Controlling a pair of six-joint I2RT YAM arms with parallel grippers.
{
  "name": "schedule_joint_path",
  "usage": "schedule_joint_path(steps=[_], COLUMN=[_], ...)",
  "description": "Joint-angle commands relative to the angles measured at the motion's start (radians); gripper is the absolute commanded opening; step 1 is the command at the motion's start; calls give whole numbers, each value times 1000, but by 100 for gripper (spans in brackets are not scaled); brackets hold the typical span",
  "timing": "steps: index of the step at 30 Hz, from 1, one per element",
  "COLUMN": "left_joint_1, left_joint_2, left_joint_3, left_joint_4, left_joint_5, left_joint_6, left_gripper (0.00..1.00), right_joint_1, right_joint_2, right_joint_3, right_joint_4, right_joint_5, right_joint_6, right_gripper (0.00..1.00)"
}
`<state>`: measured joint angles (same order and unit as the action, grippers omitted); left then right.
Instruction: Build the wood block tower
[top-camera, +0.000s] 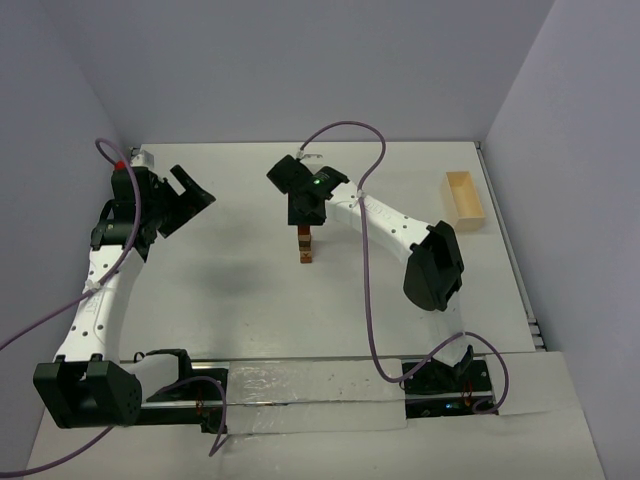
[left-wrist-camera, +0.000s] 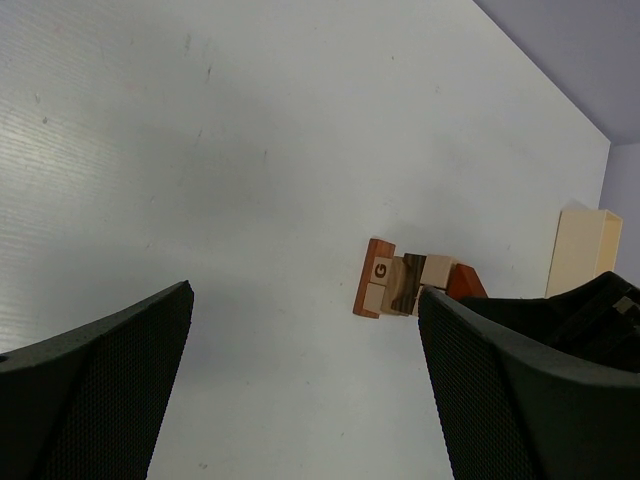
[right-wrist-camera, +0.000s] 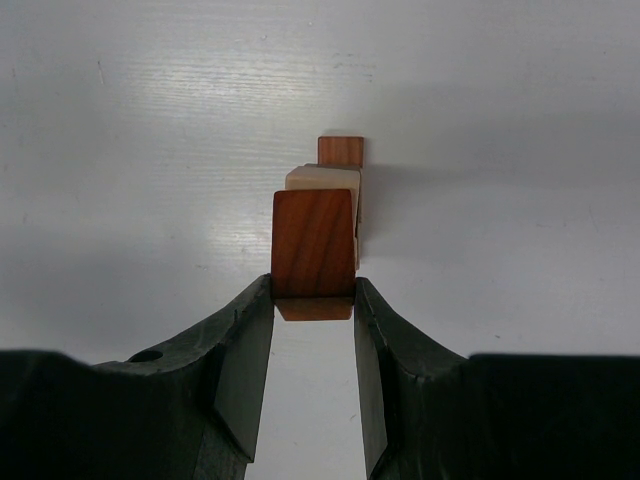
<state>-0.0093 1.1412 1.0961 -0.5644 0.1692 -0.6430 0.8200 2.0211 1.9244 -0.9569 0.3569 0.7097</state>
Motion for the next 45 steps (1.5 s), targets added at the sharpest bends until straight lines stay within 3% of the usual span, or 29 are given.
schedule_joint_path(steps=[1,2,6,8,11,20,29,34,36,39,45], left_joint_1=[8,8,8,8,8,8,8,8,8,8,8], left_joint_2=[-4,-3,-2,-2,-1,6,5,0,4,-22,-91], left_joint_3=[2,2,1,0,0,43,127,107,86,38,-113], left_joint_4=[37,37,38,38,38,28,-50,-55,-60,-24,86], left_joint_5=[23,23,27,29,32,104,176,110,66,29,-38], left_joint_6=[-1,-1,-4,-4,-6,82,380,507,543,589,623], left_gripper=[99,99,99,99,99,99,99,99,99,99,99], right_joint_1=[-5,-5,-5,-5,-6,24,6,-153,-378,-535,-642], right_joint_2=[11,11,8,9,4,-65,-395,-601,-682,-752,-981], right_joint_3=[41,41,38,35,36,41,-129,-355,-477,-630,-971], right_joint_4=[7,8,14,16,22,67,206,307,342,394,524], right_joint_5=[24,24,16,7,-7,-59,-35,-84,-206,-256,-208], right_joint_6=[15,14,10,5,-3,-85,-373,-431,-419,-461,-556], right_gripper=[40,42,68,88,100,100,100,100,100,100,100])
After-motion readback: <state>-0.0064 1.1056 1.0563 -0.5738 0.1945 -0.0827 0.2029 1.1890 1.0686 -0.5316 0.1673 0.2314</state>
